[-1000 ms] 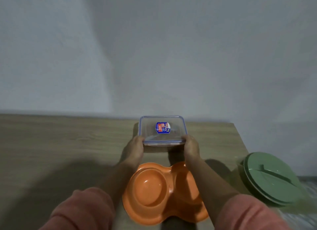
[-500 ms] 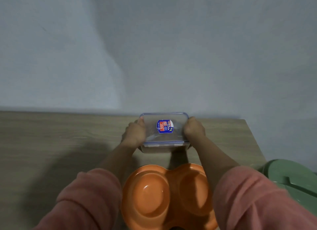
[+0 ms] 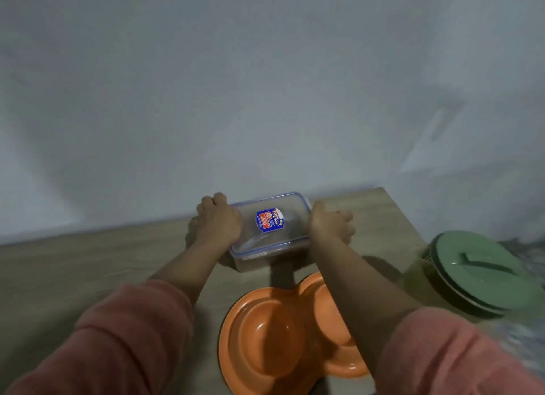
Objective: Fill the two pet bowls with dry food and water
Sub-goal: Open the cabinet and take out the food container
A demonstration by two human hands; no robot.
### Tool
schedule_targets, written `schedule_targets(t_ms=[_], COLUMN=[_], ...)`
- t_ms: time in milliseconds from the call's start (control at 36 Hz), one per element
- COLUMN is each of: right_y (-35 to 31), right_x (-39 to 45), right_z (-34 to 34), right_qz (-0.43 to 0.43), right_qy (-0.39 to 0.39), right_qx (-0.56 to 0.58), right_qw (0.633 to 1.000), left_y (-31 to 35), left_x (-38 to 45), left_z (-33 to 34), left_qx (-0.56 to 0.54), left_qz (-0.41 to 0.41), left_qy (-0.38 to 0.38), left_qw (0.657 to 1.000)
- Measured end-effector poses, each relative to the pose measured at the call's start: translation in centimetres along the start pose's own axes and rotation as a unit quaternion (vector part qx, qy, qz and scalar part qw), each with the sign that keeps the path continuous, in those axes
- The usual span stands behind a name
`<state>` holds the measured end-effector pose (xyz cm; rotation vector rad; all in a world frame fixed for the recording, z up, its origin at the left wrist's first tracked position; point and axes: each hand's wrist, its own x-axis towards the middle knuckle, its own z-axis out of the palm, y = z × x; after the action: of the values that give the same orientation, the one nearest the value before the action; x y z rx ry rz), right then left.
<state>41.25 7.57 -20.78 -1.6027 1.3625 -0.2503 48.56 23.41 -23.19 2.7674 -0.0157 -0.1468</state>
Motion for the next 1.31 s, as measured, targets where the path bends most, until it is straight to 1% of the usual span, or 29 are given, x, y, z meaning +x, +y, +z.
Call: schedule_targets(t_ms=[83,167,194,250,417,472,611,667,833,889,1028,1111,1194,1250,1306], right_y=[0.9,2.2,2.6,3.2,3.7,3.8,4.5,4.7,5.1,5.1,3.8,2.7,1.4,0.7,0.2], right_x=[-2.6,-4.7,-5.2,-5.8,-6.4,-6.4,-6.1,-5.9,-5.6,-5.5,-6.6,-7.4,-8.7,-9.7,-10.7], right_z=[0.2,1.0,1.4,1.9,1.6,1.6,1.4,1.6,1.9,1.8,1.1,0.4,0.3,0.6,1.0], right_qz=[0.105,0.17,0.179,0.179,0.169,0.167,0.159,0.155,0.147,0.147,0.121,0.083,0.023,-0.023,-0.064], right_qy=[-0.041,-0.121,-0.153,-0.187,-0.206,-0.211,-0.222,-0.23,-0.202,-0.186,-0.093,-0.057,-0.053,-0.05,-0.06], right_qx=[0.109,0.22,0.238,0.249,0.285,0.29,0.304,0.309,0.27,0.246,0.211,0.171,0.155,0.123,0.087], right_qw=[0.988,0.953,0.942,0.933,0.921,0.918,0.913,0.91,0.93,0.94,0.965,0.98,0.986,0.991,0.992], left_y=[0.7,2.0,2.4,3.2,3.8,4.0,4.4,4.5,4.2,4.3,4.1,3.7,2.1,0.5,-1.2], left_x=[1.9,3.4,3.5,3.8,4.9,5.4,5.8,5.9,5.7,5.3,3.2,2.7,1.9,1.1,0.0], left_z=[-0.9,-0.8,-0.8,-0.7,-0.3,-0.2,0.0,0.0,-0.3,-0.4,-2.2,-3.8,-5.8,-7.0,-7.9], left_qx=[0.013,0.047,0.065,0.115,0.21,0.205,0.154,0.15,0.167,0.165,0.117,0.051,0.015,0.002,-0.025], left_qz=[0.079,0.152,0.168,0.197,0.284,0.284,0.251,0.249,0.271,0.276,0.258,0.224,0.184,0.16,0.128], left_qy=[-0.027,-0.075,-0.09,-0.116,-0.137,-0.151,-0.205,-0.213,-0.165,-0.135,-0.055,-0.018,0.011,0.02,0.011], left_qw=[0.996,0.984,0.979,0.967,0.925,0.924,0.933,0.933,0.933,0.937,0.958,0.973,0.983,0.987,0.991])
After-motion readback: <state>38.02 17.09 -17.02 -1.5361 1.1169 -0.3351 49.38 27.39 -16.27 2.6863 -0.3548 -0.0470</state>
